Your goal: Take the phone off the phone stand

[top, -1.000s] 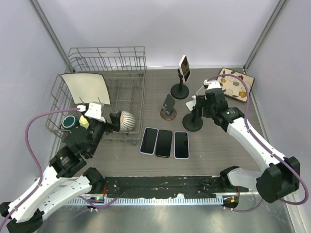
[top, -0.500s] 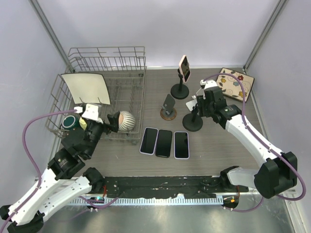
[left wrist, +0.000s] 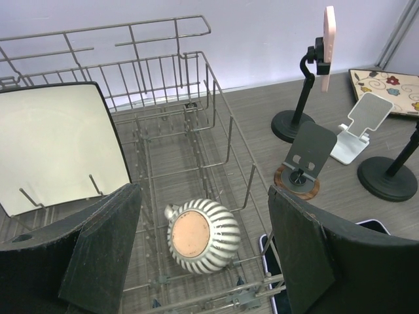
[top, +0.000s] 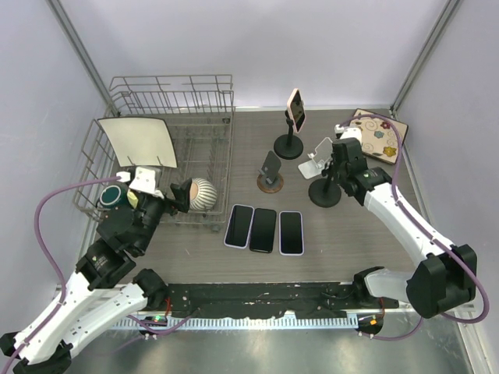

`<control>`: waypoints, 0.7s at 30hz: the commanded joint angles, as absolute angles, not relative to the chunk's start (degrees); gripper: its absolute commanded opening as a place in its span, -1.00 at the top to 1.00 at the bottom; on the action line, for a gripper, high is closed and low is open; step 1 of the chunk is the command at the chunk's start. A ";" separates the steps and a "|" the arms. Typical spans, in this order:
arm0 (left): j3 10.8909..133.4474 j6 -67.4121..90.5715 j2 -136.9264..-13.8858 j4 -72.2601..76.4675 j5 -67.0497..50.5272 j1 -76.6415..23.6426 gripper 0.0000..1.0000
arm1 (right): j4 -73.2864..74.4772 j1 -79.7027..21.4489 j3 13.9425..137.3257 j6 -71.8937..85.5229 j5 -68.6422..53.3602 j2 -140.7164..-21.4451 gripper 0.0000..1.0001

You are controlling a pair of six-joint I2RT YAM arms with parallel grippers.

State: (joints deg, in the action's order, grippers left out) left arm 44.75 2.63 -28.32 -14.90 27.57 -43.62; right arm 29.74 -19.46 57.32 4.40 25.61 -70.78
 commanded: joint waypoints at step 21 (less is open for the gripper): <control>43.77 2.90 -26.46 -13.27 27.33 -42.89 -0.64 | 10.90 6.77 67.93 16.44 36.56 -84.01 0.73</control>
State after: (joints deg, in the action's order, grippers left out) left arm 43.99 2.63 -26.96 -14.87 27.27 -43.33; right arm 19.84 5.78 62.67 14.39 33.98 -82.81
